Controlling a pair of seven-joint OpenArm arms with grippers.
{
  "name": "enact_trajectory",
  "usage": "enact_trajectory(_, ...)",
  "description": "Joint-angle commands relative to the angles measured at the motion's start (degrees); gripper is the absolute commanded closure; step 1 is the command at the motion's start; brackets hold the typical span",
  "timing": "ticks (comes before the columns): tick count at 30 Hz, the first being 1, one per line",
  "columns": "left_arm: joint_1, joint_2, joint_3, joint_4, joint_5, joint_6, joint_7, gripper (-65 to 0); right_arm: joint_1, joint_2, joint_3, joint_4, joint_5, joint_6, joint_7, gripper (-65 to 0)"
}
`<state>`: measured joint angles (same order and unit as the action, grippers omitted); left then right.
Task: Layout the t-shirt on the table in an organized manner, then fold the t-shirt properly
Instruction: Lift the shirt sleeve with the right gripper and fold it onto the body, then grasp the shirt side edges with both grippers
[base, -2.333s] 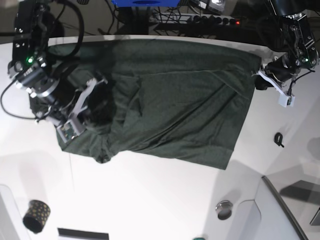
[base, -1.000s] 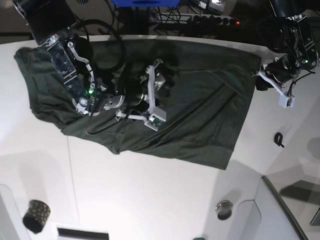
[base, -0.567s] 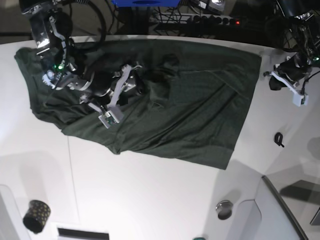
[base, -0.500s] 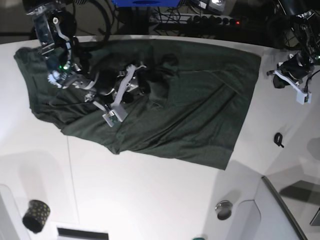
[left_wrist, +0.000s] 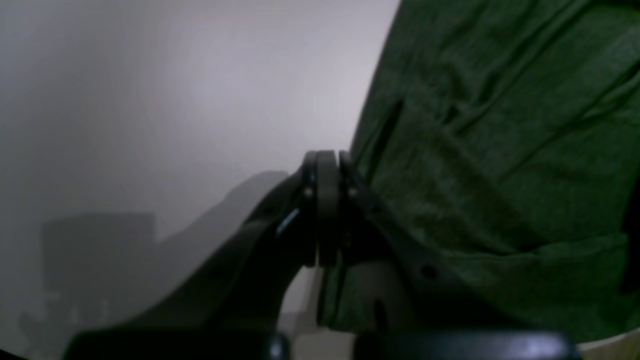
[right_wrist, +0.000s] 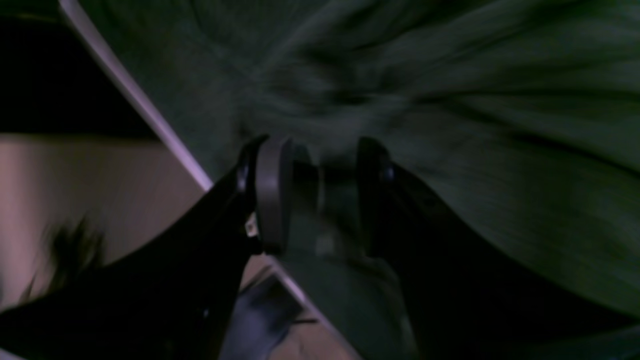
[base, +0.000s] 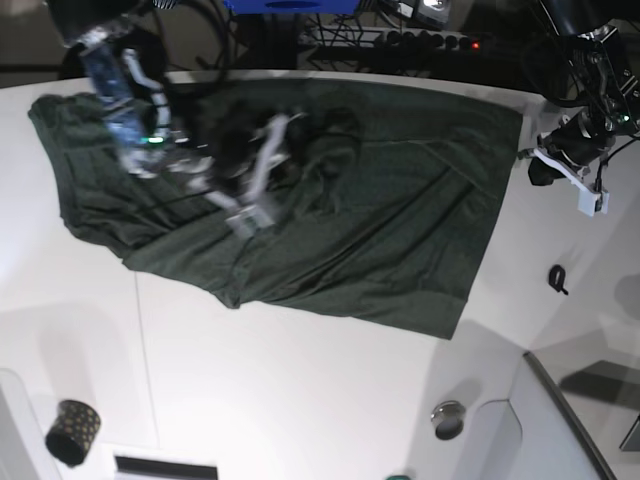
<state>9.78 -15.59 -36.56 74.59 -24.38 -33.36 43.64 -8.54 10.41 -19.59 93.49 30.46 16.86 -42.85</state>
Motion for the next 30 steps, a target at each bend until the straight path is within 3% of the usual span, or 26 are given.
enact_trajectory(1,-0.24,-1.06,1.17,1.06,-0.81,-0.35,-0.87,0.0,0.49,1.50,5.92,3.17,0.00,-0.20,1.31,-20.1)
enact_trajectory(5,-1.47,-0.27,6.01,2.73,-0.81,-0.35,-0.96,0.0,3.04,2.82,25.97,2.46,-0.35,0.15,1.14,-20.7)
enact_trajectory(6,-2.26,0.52,6.80,3.26,-0.81,-0.35,-0.96,0.0,5.24,3.87,28.61,-0.44,-0.35,0.15,1.14,-23.4)
enact_trajectory(10,-8.07,4.12,9.70,3.35,-0.37,-0.17,-0.96,0.0,14.29,9.32,29.05,-13.45,-0.35,0.15,1.14,-43.8)
enact_trajectory(11,-9.39,4.83,10.67,2.91,-0.28,-0.09,-0.96,0.0,15.17,9.59,28.96,-15.12,-0.35,0.24,1.14,-44.6)
enact_trajectory(13,-11.50,5.79,12.95,1.06,-0.28,-0.09,-0.96,0.0,15.26,9.76,28.96,-14.33,-0.35,2.17,1.14,-36.3)
enact_trajectory(16,-12.73,6.06,16.29,-2.19,-0.28,-0.09,-1.04,0.0,14.82,9.76,28.96,-12.48,-0.35,6.39,-2.38,-5.7)
enact_trajectory(17,-12.73,6.06,17.35,-3.51,-0.19,-0.09,-1.22,0.0,14.82,9.41,29.05,-12.48,-0.35,6.39,-3.70,0.0)
enact_trajectory(20,-12.29,6.14,19.11,-7.29,3.50,0.00,-6.76,0.0,14.91,8.79,29.05,-15.30,-0.35,6.30,-3.79,-4.8)
enact_trajectory(23,-10.79,6.14,19.81,-11.07,9.74,0.00,-12.65,0.0,16.40,8.53,29.05,-20.83,-0.35,6.30,-2.12,-1.5)
enact_trajectory(30,-7.80,5.79,19.37,-10.10,11.68,0.00,-13.70,0.0,16.84,8.27,29.05,-23.91,-0.17,6.65,-2.29,-0.9)
